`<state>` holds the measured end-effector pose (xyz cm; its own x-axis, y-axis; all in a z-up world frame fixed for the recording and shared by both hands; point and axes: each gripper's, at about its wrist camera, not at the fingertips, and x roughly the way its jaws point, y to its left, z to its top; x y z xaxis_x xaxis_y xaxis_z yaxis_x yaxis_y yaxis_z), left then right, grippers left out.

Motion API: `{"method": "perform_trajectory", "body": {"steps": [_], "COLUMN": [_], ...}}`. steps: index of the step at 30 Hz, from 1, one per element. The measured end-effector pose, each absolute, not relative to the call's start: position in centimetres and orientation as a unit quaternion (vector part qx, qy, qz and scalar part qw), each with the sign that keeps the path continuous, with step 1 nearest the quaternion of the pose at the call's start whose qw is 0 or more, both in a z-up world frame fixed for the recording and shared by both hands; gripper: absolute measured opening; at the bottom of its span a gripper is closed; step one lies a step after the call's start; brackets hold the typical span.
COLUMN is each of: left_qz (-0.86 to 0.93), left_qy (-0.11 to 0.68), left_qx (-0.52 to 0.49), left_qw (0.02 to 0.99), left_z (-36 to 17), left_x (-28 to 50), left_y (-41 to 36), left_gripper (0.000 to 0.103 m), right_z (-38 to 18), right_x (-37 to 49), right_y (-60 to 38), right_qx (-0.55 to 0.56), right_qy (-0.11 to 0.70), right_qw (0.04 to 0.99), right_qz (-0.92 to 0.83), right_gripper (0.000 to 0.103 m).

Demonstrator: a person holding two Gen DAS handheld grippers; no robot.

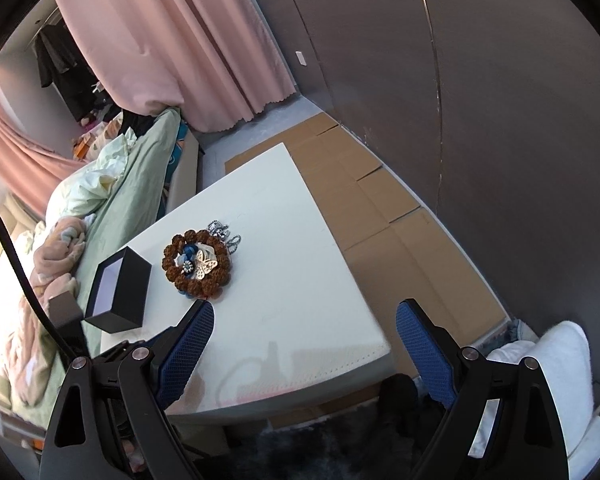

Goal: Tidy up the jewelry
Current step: 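Reach the left gripper to the small silver ring and close on it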

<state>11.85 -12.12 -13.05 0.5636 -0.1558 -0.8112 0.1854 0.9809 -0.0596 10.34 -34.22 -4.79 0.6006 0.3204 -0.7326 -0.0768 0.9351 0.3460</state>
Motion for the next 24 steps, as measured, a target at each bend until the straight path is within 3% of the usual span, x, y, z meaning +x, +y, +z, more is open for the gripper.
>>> {"method": "perform_trajectory", "body": {"steps": [4,8,14,16,24], "left_qz": [-0.097,-0.101,-0.1,-0.099,-0.091], "left_qy": [0.454,0.454,0.454,0.455,0.452], "left_qx": [0.026,0.037,0.043,0.042,0.03], "left_qw": [0.885,0.884,0.884,0.884,0.887], "left_z": [-13.3,-13.4,-13.4,-13.3,-12.7], "left_x": [11.9,11.7,11.4,11.2,10.9], "left_y": [-12.5,-12.9,-12.9,-12.9,-12.2], "left_gripper": [0.034,0.018,0.012,0.003,0.004], "right_z": [-4.8,-4.8,-4.8,-4.9,-5.1], "right_x": [10.4,10.6,10.8,10.8,10.8], "right_y": [-34.3,-34.3,-34.2,-34.1,-33.4], "right_qx": [0.14,0.142,0.14,0.138,0.133], "right_qy": [0.434,0.434,0.436,0.436,0.442], "right_qw": [0.883,0.883,0.882,0.882,0.88], "right_qz": [0.112,0.112,0.112,0.113,0.11], "right_gripper": [0.093,0.093,0.093,0.093,0.093]}}
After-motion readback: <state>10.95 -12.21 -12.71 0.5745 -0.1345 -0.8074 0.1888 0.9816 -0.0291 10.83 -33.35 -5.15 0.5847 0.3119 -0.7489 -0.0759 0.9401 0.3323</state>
